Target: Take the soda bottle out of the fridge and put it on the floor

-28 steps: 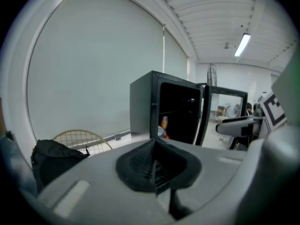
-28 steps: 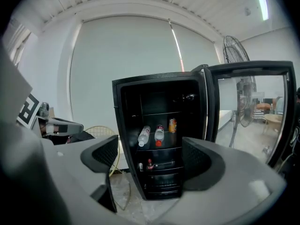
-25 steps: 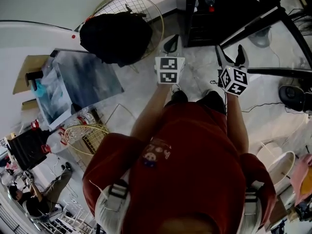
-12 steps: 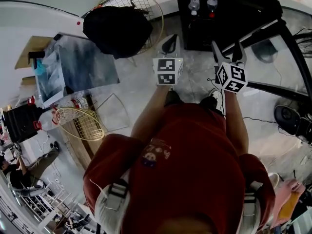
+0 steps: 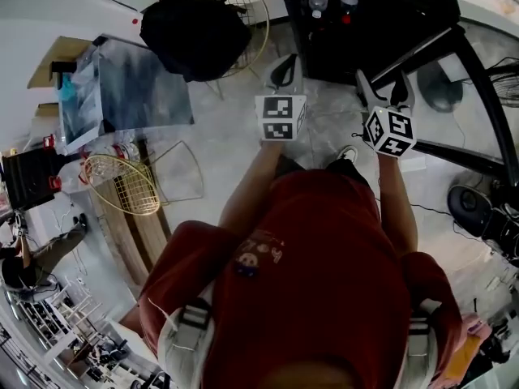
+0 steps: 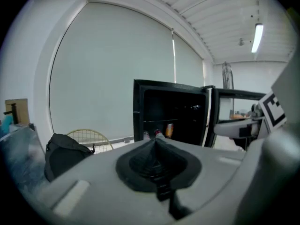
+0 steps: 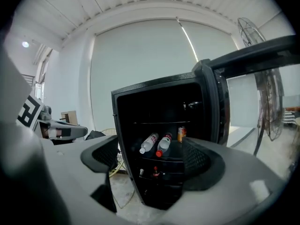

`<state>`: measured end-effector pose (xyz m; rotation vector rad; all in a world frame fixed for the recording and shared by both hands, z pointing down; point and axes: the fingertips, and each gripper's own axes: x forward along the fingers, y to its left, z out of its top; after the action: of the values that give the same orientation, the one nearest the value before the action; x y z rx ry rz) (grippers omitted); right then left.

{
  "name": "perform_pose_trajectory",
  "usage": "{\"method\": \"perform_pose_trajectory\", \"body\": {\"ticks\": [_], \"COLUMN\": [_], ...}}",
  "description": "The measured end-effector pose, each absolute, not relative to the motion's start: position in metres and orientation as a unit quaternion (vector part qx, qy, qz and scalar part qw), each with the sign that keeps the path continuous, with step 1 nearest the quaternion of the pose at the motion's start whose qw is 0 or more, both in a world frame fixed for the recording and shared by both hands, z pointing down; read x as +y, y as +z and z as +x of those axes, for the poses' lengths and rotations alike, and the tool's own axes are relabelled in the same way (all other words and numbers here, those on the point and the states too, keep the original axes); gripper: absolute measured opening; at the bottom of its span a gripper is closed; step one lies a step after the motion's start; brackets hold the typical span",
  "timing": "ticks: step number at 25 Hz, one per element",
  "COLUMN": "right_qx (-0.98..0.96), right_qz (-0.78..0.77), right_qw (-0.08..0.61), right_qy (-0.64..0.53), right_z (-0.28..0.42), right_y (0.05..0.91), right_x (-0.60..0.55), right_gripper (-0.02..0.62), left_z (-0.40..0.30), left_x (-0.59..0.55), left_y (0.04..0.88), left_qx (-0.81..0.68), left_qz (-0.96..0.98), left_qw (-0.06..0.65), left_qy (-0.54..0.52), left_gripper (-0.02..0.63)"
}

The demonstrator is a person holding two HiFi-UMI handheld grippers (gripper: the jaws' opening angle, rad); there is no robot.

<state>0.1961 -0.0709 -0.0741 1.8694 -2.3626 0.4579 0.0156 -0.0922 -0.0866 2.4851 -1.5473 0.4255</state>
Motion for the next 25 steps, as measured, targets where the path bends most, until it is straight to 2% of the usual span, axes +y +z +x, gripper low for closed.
{"method": "perform_pose_trajectory", "body": {"ticks": [13, 25], "right_qx": [-0.761, -0.767], "right_qz": [0.632, 0.617], "right_qw": [0.024, 0.060], "right_qy": [0.148, 0.168], "right_z": [0.172, 0.152], "right_y": [-0.083, -0.051], "right_x": [-0.059, -0.071], "right_gripper": [0.408, 0.408], "left_z": [-0.004, -0.015], "left_x": [-0.087, -0.098], "left_y": [-0.105, -0.082], "left_qx": [-0.497, -0.496], "left_qz": [0.853, 0.851], "left_qw": [0.064, 0.082], "left_qy": [0.147, 0.153], "left_gripper": [0.000, 0.000]}}
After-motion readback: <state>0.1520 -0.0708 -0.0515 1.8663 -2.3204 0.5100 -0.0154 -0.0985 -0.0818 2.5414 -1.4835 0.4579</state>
